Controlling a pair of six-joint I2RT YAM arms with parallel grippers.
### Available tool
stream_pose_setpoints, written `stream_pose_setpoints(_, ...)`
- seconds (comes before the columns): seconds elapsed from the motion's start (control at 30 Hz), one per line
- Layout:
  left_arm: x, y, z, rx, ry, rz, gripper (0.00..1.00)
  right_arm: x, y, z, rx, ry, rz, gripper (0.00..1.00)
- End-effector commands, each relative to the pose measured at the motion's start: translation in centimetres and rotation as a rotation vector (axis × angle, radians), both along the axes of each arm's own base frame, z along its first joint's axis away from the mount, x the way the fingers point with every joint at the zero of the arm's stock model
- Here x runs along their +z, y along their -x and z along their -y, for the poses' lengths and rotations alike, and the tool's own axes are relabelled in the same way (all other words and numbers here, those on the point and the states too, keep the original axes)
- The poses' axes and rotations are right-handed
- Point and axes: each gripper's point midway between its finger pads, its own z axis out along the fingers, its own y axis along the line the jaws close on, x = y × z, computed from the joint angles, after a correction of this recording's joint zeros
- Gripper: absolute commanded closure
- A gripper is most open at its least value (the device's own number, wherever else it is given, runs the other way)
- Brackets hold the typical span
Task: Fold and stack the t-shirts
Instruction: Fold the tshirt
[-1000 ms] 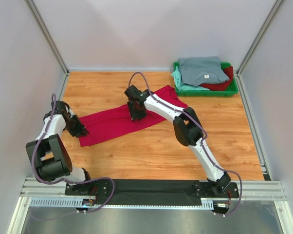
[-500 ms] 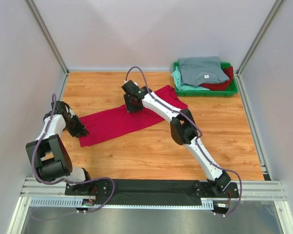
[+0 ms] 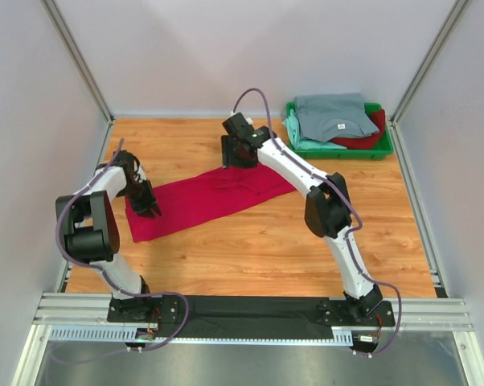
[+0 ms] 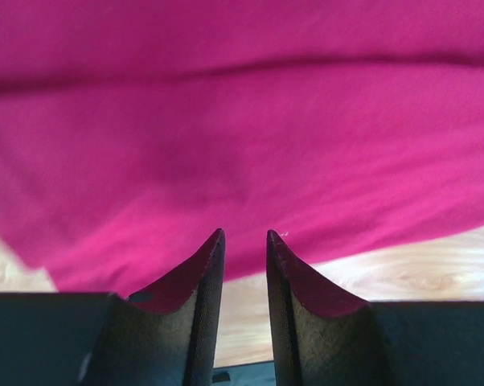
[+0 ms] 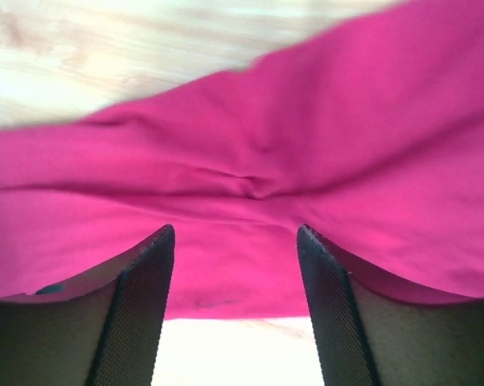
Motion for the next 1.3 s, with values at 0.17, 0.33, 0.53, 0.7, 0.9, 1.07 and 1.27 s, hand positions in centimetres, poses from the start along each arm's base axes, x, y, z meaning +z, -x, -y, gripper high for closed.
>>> stream_pose_setpoints(0.17, -2.1, 0.2, 3.1, -0.108, 0.086, -0.127, 0.67, -2.3, -3.3, 7.2, -0.239, 0.065, -0.052, 0.33)
stream_pose_setpoints(0.33, -3.1, 3.4, 5.4, -0.072, 0.200, -0.189, 0.67, -5.5, -4.5, 6.8, -0.211, 0.109, -0.060, 0.31)
stream_pose_setpoints(0.53, -3.0, 6.4, 7.6, -0.017, 0.300, -0.218, 0.68, -9.2, -6.0, 4.0, -0.125, 0.100, -0.042, 0.31)
stream_pose_setpoints(0.7, -2.0, 8.4, 9.5, 0.000, 0.313, -0.215, 0.68, -9.0, -8.1, -0.2, -0.010, 0.062, 0.101, 0.33)
stream_pose_setpoints(0.9, -2.0, 11.9, 15.8, -0.051, 0.385, -0.271, 0.68, -4.7, -11.4, -4.0, 0.012, -0.171, 0.226, 0.37)
stream_pose_setpoints(1.07, 0.8, 11.9, 20.7, -0.162, 0.429, -0.170, 0.63, 2.2, -11.8, -4.2, 0.053, -0.252, 0.311, 0.35)
stream_pose_setpoints(1.27, 10.0, 6.6, 21.8, -0.343, 0.399, 0.177, 0.51, 9.6, -9.9, 1.7, -0.027, -0.239, 0.277, 0.32)
